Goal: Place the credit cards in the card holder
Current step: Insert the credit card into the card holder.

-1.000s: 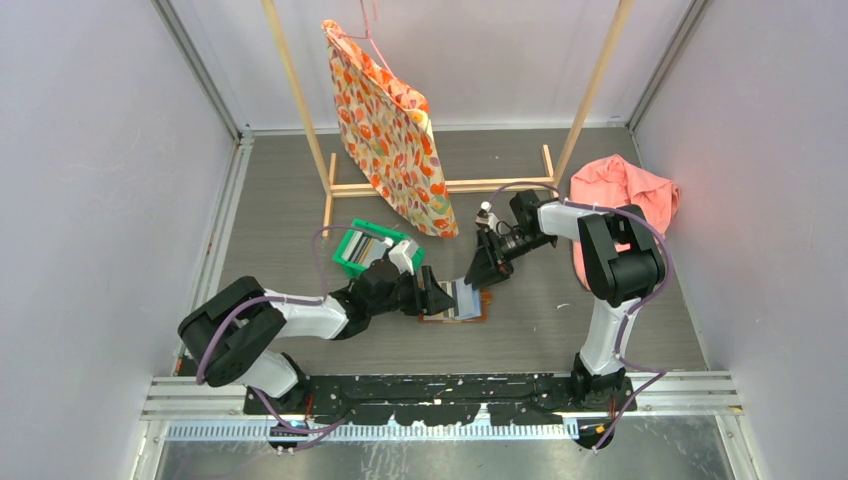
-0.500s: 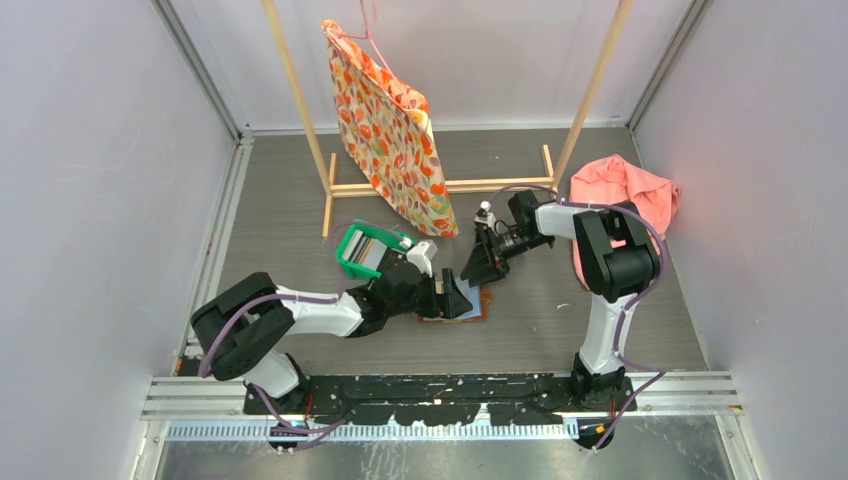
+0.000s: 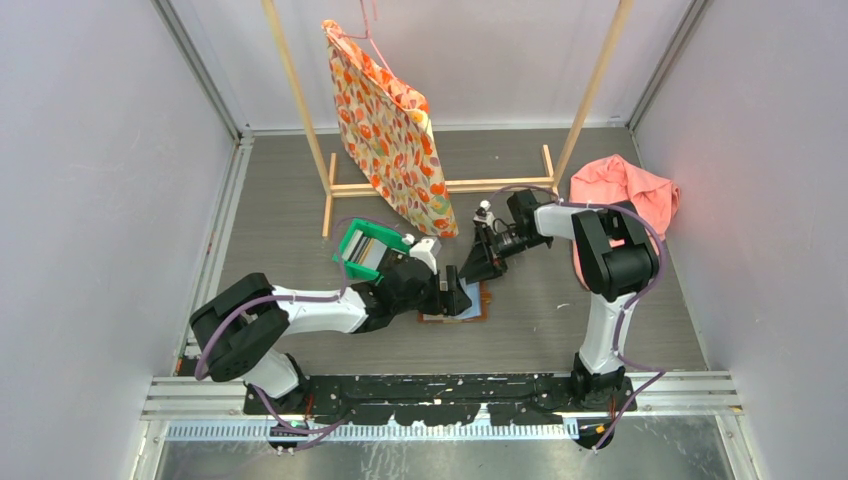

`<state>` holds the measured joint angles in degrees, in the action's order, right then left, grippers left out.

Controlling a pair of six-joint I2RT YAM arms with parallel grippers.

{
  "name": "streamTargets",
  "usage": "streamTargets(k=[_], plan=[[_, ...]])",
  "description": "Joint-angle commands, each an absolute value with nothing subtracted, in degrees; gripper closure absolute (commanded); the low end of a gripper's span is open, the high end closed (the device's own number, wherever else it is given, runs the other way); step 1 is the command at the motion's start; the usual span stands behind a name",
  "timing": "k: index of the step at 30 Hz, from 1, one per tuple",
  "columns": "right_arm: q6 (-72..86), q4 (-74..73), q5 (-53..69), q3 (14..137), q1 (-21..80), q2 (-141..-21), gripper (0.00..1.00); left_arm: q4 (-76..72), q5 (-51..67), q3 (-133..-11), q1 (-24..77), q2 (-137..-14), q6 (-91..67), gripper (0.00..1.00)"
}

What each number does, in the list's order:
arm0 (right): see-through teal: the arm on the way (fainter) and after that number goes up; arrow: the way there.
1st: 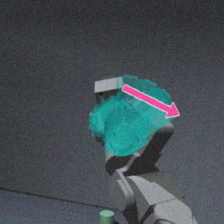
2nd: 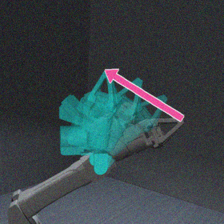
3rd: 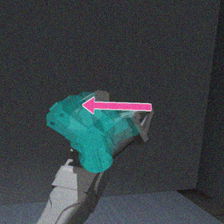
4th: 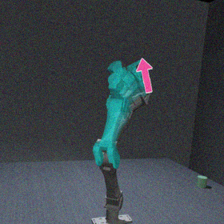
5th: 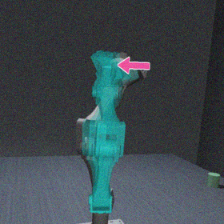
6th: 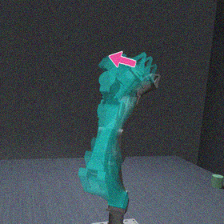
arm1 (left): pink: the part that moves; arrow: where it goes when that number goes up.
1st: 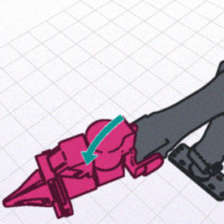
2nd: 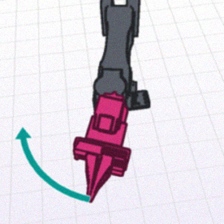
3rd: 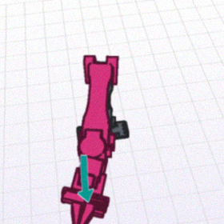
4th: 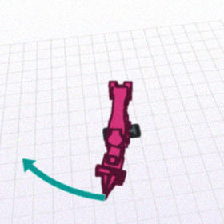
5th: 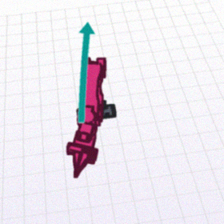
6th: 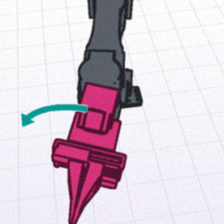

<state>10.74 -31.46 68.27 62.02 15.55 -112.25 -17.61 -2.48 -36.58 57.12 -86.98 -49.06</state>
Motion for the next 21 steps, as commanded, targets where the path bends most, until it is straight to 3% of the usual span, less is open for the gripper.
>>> streamTargets(k=[1, 12, 21], plan=[[11.7, -30.68, 69.65, 62.12, 16.34, -113.08, 0.61, -16.13, -4.79, -38.87, 57.47, -85.87, -48.23, 0.19], [11.55, -31.07, 69.75, 62.31, 16.65, -113.46, 0.62, -14.52, -5.98, -39.65, 57.44, -86.2, -49.02, 0.28], [11.49, -31.27, 70.6, 62.53, 17.29, -113.52, 0.65, -14.74, -5.98, -40.11, 57.48, -86.41, -48.96, 0.25]])
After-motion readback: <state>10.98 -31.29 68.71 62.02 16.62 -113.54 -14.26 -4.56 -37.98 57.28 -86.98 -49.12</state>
